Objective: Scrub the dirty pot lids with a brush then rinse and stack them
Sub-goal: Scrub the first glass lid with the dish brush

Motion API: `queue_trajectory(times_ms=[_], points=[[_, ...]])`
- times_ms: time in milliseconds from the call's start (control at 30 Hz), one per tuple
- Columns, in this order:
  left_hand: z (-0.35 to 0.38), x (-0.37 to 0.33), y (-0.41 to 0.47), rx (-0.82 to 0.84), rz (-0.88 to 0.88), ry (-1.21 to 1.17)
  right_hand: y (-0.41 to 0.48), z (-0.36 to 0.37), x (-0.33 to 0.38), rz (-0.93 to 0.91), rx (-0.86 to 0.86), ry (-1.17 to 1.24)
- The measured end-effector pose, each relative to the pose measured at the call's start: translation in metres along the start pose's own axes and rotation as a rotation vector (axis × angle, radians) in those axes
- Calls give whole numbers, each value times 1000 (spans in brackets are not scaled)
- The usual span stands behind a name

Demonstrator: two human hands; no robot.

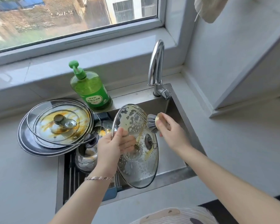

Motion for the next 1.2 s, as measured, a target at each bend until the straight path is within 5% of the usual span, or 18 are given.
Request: queue_trajectory(times_ms=[200, 367, 500, 633, 767, 933, 1100, 1200], points=[[-1, -17, -8, 62, 74, 46, -26, 44, 49, -289, 296, -13], [0, -23, -15, 96, 84, 43, 27, 9, 40, -101, -9, 140], [-3, -24, -15, 76, 96, 48, -10, 39, 55, -281, 233, -19], [1, -20, -19, 82, 111, 70, 34, 9, 43, -154, 45, 78], [0, -23, -19, 80, 116, 75, 3, 28, 63, -308, 158, -15], [1, -22, -22, 94, 106, 113, 36, 13, 55, -200, 74, 7], [-6, -22, -19, 60, 99, 118, -4, 34, 56, -337, 193, -48], [-4, -23, -21, 67, 113, 116, 31, 12, 32, -182, 109, 47]])
Point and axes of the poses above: each hand's wrist, its own y-axis towards the middle knuckle, its own z-axis out of the palm, x = y × z, the point moved 6 cm from there along y, towards the middle knuckle, and after that the axes turned 14 degrees about y, right-handed, at the moved point
